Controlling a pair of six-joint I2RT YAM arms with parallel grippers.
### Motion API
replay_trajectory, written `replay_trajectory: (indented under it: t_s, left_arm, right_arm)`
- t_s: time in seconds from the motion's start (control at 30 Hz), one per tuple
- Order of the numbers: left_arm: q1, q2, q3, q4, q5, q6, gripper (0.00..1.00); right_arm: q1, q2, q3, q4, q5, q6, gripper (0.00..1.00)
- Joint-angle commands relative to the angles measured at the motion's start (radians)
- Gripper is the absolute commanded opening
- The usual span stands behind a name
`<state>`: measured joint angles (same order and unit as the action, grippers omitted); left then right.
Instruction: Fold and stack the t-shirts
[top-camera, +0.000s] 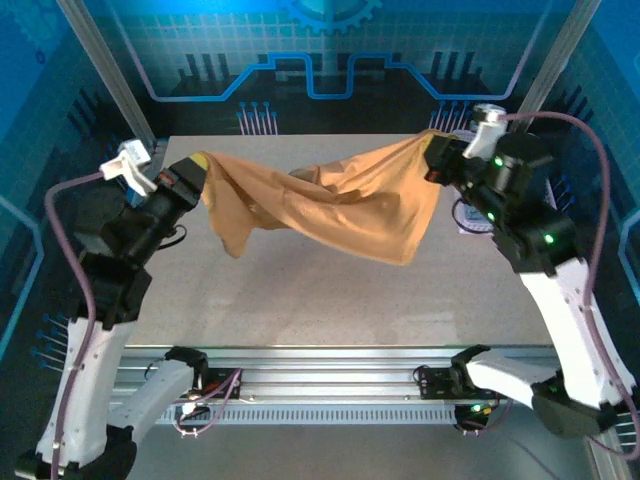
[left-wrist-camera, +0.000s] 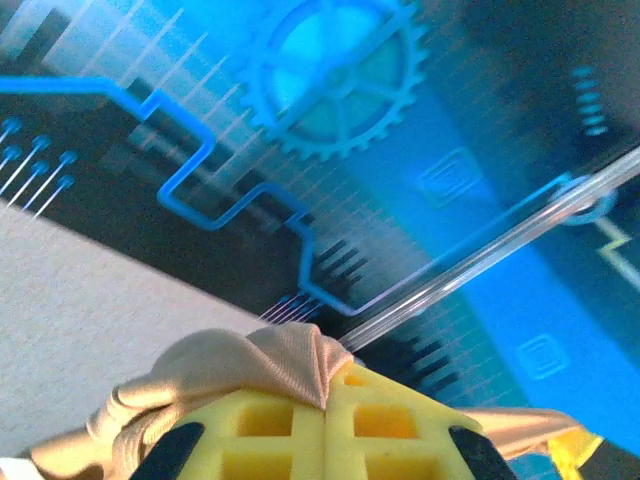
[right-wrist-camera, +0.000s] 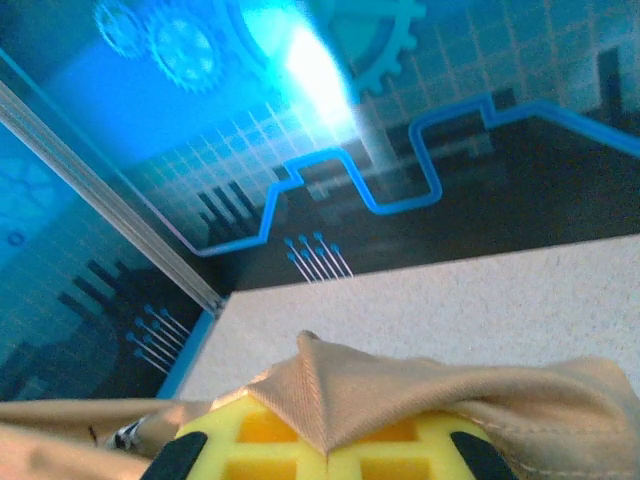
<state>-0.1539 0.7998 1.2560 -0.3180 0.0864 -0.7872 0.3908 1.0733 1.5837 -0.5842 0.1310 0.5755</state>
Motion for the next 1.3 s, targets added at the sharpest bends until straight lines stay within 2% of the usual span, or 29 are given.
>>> replay_trajectory:
  t_s: [0.0, 0.13, 0.23, 0.3, 0.37, 0.4, 0.43, 0.47, 0.5, 0.57, 0.67, 0.87, 1.0, 1.13, 1.27]
  left_arm:
    - [0.006, -0.001, 0.030, 0.072, -0.046, -0.033, 0.00]
    - [0.007, 0.108, 0.105, 0.072, -0.056, -0.070, 0.00]
    - [0.008, 0.277, 0.199, 0.052, -0.064, -0.117, 0.00]
    - [0.013, 0.432, 0.312, -0.022, -0.101, -0.145, 0.00]
    - [0.050, 0.642, 0.450, -0.192, -0.116, -0.183, 0.00]
    - [0.074, 0.748, 0.513, -0.241, -0.097, -0.191, 0.00]
    - [0.099, 0.836, 0.556, -0.255, -0.057, -0.192, 0.04]
    - [0.127, 0.938, 0.594, -0.254, 0.012, -0.201, 0.22]
    - [0.149, 1.033, 0.638, -0.270, 0.086, -0.209, 0.40]
    - [0.154, 1.150, 0.730, -0.346, 0.134, -0.187, 0.55]
    - [0.121, 1.143, 0.689, -0.408, 0.093, -0.109, 0.62]
    - [0.027, 0.898, 0.170, -0.398, 0.130, -0.147, 0.58]
    - [-0.084, 0.775, -0.137, -0.345, 0.209, -0.251, 0.55]
    - [-0.169, 0.782, -0.240, -0.236, 0.261, -0.315, 0.57]
    - [-0.230, 0.890, -0.190, -0.192, 0.303, -0.347, 0.57]
  right_arm:
    - [-0.013, -0.032, 0.003, 0.017, 0.053, 0.004, 0.00]
    - [-0.022, 0.015, 0.018, 0.007, 0.074, 0.014, 0.00]
    - [-0.075, 0.144, 0.064, -0.025, 0.042, 0.066, 0.00]
    - [-0.134, 0.291, 0.138, -0.112, 0.004, 0.152, 0.00]
    - [-0.197, 0.469, 0.216, -0.194, -0.094, 0.229, 0.00]
    - [-0.222, 0.574, 0.271, -0.248, -0.154, 0.261, 0.09]
    - [-0.237, 0.662, 0.322, -0.287, -0.204, 0.271, 0.23]
    - [-0.242, 0.759, 0.378, -0.333, -0.232, 0.263, 0.34]
    - [-0.241, 0.832, 0.431, -0.370, -0.234, 0.247, 0.42]
    - [-0.235, 0.903, 0.454, -0.394, -0.222, 0.216, 0.51]
    - [-0.223, 0.890, 0.359, -0.370, -0.200, 0.187, 0.58]
    - [-0.136, 0.724, 0.000, -0.255, -0.178, 0.085, 0.58]
    - [-0.048, 0.650, -0.212, -0.151, -0.253, 0.037, 0.62]
    - [0.052, 0.706, -0.233, -0.119, -0.281, -0.003, 0.65]
    - [0.119, 0.817, -0.172, -0.122, -0.262, -0.010, 0.63]
